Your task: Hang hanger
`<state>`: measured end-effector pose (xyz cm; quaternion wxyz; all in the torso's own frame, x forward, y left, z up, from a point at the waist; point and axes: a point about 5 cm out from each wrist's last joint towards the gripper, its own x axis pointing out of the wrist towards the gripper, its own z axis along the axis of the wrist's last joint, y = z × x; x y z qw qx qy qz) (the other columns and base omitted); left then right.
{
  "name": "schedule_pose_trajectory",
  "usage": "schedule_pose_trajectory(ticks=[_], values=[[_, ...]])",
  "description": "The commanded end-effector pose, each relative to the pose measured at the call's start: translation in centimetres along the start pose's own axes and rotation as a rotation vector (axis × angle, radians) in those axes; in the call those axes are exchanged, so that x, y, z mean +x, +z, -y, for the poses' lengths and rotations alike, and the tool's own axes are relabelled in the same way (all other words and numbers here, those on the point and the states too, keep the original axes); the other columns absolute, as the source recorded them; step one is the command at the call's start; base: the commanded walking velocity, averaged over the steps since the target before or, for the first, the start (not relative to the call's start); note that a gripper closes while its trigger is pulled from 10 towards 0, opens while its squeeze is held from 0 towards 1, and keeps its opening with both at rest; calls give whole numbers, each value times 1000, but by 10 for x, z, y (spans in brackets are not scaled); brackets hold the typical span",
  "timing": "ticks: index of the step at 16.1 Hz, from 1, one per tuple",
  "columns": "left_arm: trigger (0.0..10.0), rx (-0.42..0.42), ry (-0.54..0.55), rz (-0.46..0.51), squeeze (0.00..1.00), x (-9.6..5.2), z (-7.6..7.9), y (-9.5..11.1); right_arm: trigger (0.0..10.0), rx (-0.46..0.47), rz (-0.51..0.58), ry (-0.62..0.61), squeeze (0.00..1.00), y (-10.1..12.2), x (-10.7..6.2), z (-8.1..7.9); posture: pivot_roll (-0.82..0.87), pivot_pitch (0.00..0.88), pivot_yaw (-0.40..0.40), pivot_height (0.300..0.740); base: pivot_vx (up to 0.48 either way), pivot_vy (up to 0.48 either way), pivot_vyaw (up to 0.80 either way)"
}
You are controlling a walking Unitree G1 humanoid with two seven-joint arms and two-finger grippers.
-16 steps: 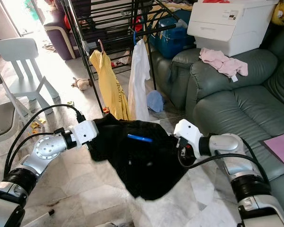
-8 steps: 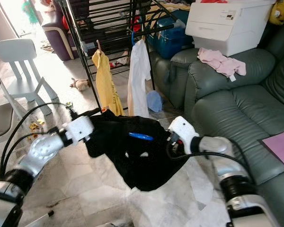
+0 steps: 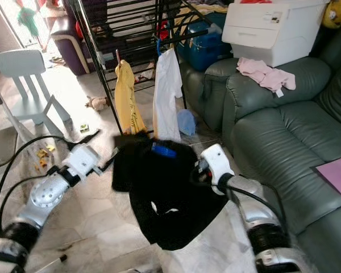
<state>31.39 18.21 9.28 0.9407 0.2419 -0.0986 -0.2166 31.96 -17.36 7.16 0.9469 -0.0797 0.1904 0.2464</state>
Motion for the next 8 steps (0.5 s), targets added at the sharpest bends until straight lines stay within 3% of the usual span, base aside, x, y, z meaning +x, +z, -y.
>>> schedule_pose_trajectory(ticks=[1, 3, 5, 7, 8], values=[[10000, -30, 65, -29, 1000, -5, -6, -4, 0, 39, 60, -38, 0, 11, -2, 2, -144, 0, 129, 740, 0, 0, 0], [10000, -74, 65, -31, 1000, -9, 0, -5, 0, 62, 65, -67, 0, 11, -2, 1, -141, 0, 123, 740, 0, 0, 0], [10000, -72, -3, -46, 1000, -14, 11, -6, 0, 81, 76, -92, 0, 16, -1, -3, -136, 0, 117, 740, 0, 0, 0], [10000, -136, 32, -102, 1000, -17, 18, -11, 0, 189, 104, -269, 0, 17, -3, 6, -137, 0, 121, 740, 0, 0, 0], [10000, -171, 59, -112, 1000, -18, 20, -11, 2627, 245, 132, -344, 0, 18, -6, 10, -139, 0, 123, 740, 0, 0, 0]])
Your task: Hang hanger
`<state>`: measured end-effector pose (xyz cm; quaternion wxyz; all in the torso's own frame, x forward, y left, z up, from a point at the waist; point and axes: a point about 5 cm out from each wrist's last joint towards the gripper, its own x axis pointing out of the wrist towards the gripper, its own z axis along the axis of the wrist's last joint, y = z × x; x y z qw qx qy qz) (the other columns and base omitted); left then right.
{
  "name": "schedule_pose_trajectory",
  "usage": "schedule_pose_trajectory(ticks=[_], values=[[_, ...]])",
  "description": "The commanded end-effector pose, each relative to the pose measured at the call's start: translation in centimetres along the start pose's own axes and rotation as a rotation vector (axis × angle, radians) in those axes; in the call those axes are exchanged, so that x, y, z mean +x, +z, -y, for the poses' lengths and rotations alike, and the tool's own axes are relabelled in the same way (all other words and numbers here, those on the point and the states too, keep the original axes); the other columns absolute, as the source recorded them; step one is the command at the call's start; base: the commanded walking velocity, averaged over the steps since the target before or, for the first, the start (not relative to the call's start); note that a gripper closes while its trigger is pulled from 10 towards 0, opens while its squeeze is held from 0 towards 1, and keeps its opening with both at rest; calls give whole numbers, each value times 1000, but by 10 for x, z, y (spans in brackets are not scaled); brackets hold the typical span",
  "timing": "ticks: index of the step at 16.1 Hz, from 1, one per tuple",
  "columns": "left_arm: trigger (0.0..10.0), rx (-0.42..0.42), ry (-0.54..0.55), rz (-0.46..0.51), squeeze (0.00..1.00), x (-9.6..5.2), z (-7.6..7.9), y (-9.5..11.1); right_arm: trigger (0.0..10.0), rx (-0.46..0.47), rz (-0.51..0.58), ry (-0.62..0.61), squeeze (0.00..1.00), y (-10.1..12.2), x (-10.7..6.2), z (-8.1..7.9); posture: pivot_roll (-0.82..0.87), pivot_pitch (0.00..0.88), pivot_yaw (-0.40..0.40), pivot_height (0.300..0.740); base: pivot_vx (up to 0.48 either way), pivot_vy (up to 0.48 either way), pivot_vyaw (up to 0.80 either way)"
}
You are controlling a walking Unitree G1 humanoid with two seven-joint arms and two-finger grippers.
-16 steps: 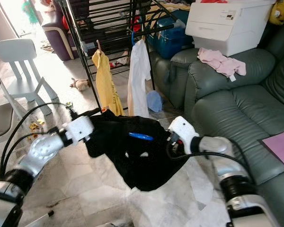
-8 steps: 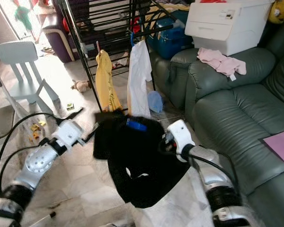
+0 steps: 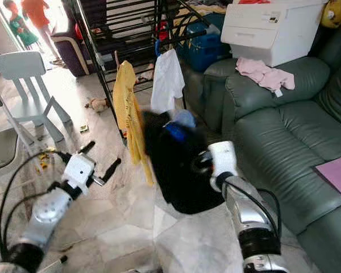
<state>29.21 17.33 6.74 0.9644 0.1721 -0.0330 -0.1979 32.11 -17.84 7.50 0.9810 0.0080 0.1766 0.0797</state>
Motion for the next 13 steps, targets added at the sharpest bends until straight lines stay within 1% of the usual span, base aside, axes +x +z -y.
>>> schedule_pose_trajectory(ticks=[1, 2, 3, 4, 5, 6, 7, 9, 11, 13], values=[[10000, -52, 83, -7, 1000, -1, -6, 2, 4157, 77, 94, -74, 0, 16, -4, 4, -142, 0, 124, 740, 0, 0, 0], [10000, -99, 137, -7, 1000, -2, -5, 3, 8863, 106, 107, -100, 0, 15, -7, 5, -145, 0, 125, 740, 0, 0, 0], [10000, -123, 173, -8, 1000, -2, -5, 4, 8863, 114, 112, -121, 0, 13, -10, 5, -148, 0, 127, 740, 0, 0, 0], [10000, -165, 214, -12, 1000, -2, -5, 6, 10000, 154, 129, -123, 0, 11, -13, 2, -149, 0, 127, 740, 0, 0, 0], [10000, -245, 275, -25, 0, -1, -7, 7, 10000, 182, 131, -138, 0, 7, -17, -2, -150, 0, 125, 740, 0, 0, 0], [10000, -274, 302, -36, 0, 0, -8, 8, 10000, 228, 120, -151, 0, 4, -18, -5, -151, 0, 125, 740, 0, 0, 0], [10000, -294, 320, -45, 0, 0, -8, 9, 10000, 232, 118, -143, 0, 3, -18, -9, -151, 0, 126, 740, 0, 0, 0], [10000, -300, 327, -57, 0, 1, -8, 11, 10000, 232, 127, -130, 0, 5, -18, -17, -150, 0, 127, 740, 0, 0, 0], [10000, -321, 326, -57, 0, 2, -7, 15, 10000, 255, 127, -143, 0, 4, -19, -18, -151, 0, 130, 740, 0, 0, 0], [10000, -328, 329, -61, 0, 2, -7, 16, 10000, 258, 117, -153, 0, 3, -19, -16, -153, 0, 133, 740, 0, 0, 0]])
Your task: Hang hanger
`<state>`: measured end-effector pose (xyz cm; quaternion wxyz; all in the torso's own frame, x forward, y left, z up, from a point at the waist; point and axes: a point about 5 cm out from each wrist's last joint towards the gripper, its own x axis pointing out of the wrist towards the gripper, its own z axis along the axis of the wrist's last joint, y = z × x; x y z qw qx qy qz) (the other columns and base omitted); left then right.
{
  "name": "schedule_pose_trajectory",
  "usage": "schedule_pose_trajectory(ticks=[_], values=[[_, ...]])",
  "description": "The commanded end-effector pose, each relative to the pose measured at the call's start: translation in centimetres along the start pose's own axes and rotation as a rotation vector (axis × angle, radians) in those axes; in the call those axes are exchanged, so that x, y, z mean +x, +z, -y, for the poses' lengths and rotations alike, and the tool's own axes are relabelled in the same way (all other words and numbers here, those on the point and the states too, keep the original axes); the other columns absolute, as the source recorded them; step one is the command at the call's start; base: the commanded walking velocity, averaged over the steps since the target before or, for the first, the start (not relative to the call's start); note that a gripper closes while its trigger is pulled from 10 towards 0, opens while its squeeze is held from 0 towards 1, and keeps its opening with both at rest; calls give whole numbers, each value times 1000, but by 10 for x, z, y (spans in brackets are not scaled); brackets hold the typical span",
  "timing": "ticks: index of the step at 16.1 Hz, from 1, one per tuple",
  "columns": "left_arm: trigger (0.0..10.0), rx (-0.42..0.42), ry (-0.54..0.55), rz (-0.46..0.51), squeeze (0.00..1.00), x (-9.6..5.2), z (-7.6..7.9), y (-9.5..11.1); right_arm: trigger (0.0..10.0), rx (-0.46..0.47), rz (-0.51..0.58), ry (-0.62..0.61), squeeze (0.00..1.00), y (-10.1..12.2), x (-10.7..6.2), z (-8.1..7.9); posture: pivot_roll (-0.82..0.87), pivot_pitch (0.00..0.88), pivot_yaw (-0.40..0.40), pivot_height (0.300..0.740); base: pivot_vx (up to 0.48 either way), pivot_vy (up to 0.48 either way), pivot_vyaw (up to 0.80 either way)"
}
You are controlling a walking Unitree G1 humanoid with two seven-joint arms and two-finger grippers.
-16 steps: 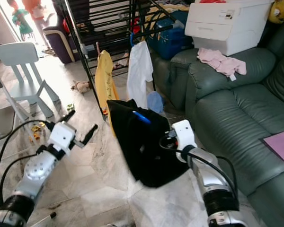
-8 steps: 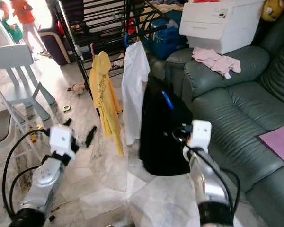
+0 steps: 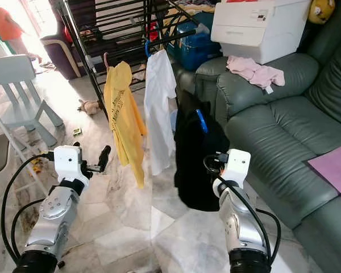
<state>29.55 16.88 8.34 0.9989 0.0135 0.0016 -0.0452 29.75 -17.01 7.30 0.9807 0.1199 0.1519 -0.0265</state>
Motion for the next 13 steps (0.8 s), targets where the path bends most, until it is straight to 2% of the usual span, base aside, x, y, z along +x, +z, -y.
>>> schedule_pose_trajectory(ticks=[1, 7, 13], values=[[10000, -9, 24, -8, 0, -1, -5, 1, 10000, 7, 45, 15, 0, 12, 0, -6, -156, 0, 134, 740, 0, 0, 0], [10000, -24, 40, -19, 0, 1, -4, 3, 10000, -38, 47, 32, 0, 14, 1, -8, -158, 0, 131, 740, 0, -381, 0], [10000, -21, 71, -30, 0, 3, -6, 3, 10000, -47, 48, 36, 0, 16, 2, -8, -162, 0, 128, 740, 0, -393, 500]])
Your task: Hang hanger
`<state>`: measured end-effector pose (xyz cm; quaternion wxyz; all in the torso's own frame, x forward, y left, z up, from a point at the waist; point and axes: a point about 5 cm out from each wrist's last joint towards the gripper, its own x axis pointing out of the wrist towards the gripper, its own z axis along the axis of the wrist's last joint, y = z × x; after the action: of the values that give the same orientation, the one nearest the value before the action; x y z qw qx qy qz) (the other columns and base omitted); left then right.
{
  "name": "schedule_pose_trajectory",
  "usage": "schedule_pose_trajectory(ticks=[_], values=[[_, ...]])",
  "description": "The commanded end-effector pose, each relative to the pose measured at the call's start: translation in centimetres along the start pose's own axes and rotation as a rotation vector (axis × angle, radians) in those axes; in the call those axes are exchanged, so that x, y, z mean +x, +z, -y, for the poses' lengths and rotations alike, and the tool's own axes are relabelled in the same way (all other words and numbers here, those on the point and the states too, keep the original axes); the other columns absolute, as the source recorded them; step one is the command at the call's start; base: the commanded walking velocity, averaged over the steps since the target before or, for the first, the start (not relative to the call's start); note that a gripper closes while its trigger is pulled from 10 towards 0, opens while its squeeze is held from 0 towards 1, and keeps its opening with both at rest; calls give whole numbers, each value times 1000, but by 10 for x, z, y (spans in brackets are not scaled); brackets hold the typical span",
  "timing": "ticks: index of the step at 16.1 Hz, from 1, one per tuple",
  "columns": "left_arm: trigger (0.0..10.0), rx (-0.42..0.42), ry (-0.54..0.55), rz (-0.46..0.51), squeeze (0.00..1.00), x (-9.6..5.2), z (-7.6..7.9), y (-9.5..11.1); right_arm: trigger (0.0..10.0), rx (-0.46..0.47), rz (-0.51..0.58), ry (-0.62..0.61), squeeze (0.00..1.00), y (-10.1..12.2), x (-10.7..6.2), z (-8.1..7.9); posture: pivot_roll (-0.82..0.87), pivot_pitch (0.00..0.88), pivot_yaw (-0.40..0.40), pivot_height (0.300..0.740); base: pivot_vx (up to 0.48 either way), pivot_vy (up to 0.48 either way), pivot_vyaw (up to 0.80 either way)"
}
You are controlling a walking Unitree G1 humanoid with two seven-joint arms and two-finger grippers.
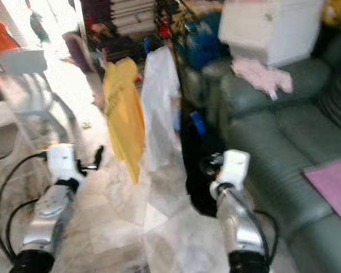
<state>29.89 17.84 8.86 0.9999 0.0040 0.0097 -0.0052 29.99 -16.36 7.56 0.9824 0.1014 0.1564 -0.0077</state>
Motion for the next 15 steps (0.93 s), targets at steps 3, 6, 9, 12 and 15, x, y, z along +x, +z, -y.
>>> schedule_pose_trajectory(ticks=[3, 6, 9, 12, 15], values=[[10000, 4, 26, -26, 0, -1, 0, -4, 10000, -34, 50, -5, 0, 12, 0, 0, -162, 0, 126, 740, 0, -375, 306], [10000, 7, 84, -29, 0, -2, -6, -5, 10000, -23, 28, -49, 0, 8, 1, 6, -158, 0, 123, 740, 0, -114, 0], [10000, -8, 72, -31, 0, -3, -6, -6, 10000, -156, 62, -72, 0, 11, 3, 7, -157, 0, 122, 740, 0, 0, 0], [10000, -17, 43, -13, 0, -3, -2, -3, 10000, -123, 54, -62, 0, 8, 4, 5, -158, 0, 121, 740, 206, 0, 0], [10000, -28, 41, -16, 0, -2, -2, -3, 10000, -120, 53, -28, 0, 8, 3, -1, -159, 0, 122, 740, 382, 0, 0]])
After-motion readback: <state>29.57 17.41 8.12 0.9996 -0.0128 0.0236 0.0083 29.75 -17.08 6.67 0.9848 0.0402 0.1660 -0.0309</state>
